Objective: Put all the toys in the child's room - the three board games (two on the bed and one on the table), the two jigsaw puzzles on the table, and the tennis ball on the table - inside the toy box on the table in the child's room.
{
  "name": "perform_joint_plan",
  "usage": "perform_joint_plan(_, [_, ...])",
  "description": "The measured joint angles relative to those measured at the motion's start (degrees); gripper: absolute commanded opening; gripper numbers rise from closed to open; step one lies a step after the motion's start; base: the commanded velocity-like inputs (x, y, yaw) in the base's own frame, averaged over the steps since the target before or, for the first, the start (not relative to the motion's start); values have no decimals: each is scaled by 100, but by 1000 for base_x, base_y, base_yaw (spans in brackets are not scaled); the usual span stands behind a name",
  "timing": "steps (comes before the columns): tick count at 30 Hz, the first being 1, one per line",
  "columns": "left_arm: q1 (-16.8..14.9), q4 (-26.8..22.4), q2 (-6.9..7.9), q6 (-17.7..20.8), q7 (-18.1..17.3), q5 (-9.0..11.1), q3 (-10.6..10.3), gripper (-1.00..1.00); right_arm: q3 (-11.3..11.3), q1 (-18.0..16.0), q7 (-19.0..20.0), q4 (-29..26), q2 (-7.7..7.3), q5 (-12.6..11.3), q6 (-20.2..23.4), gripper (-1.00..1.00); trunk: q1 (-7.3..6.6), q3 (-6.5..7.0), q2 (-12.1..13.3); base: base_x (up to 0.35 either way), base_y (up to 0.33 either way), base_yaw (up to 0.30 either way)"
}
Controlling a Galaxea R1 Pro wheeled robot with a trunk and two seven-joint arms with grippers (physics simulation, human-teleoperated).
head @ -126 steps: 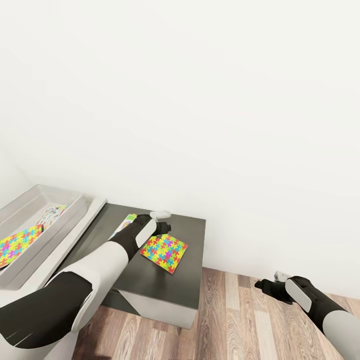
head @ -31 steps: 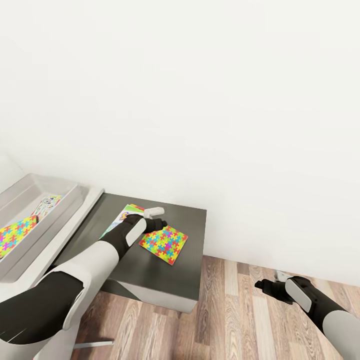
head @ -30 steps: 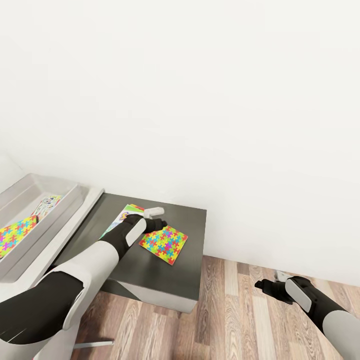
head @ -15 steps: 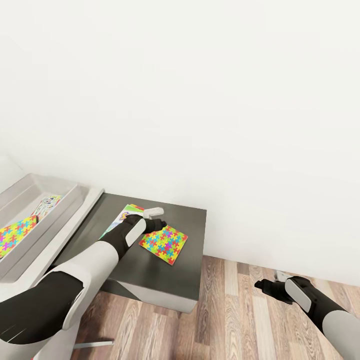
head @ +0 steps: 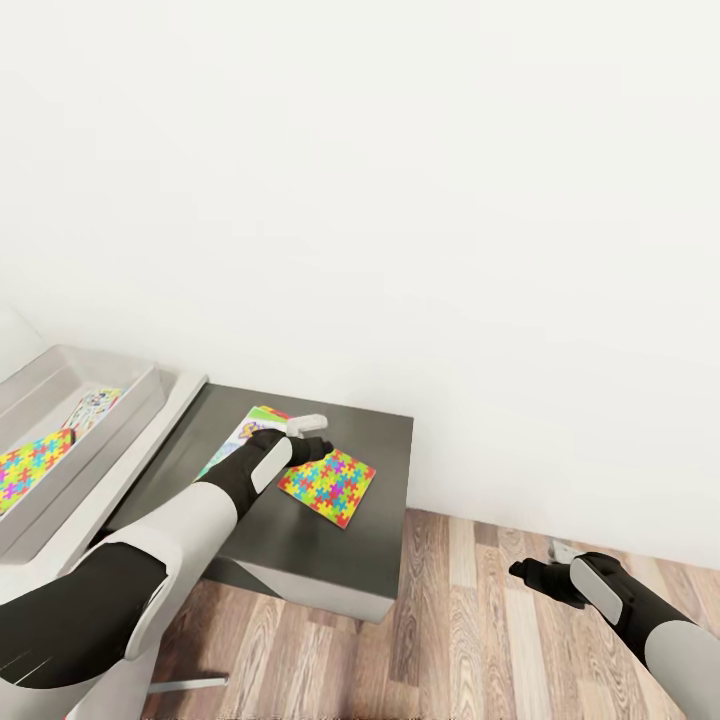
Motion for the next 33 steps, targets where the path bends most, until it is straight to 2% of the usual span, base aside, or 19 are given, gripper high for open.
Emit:
perform_joint_plan(23, [0,-7,3,-77,-1,0,-9,100,0,0,0,0,0,0,-25,100,0,-210,0,0,0,0])
perform_joint_plan(33, [0,-12,4,-79,-3,2,-8,100,0,0,0,0,0,0,-18,100,0,-226,-1,0,0,0])
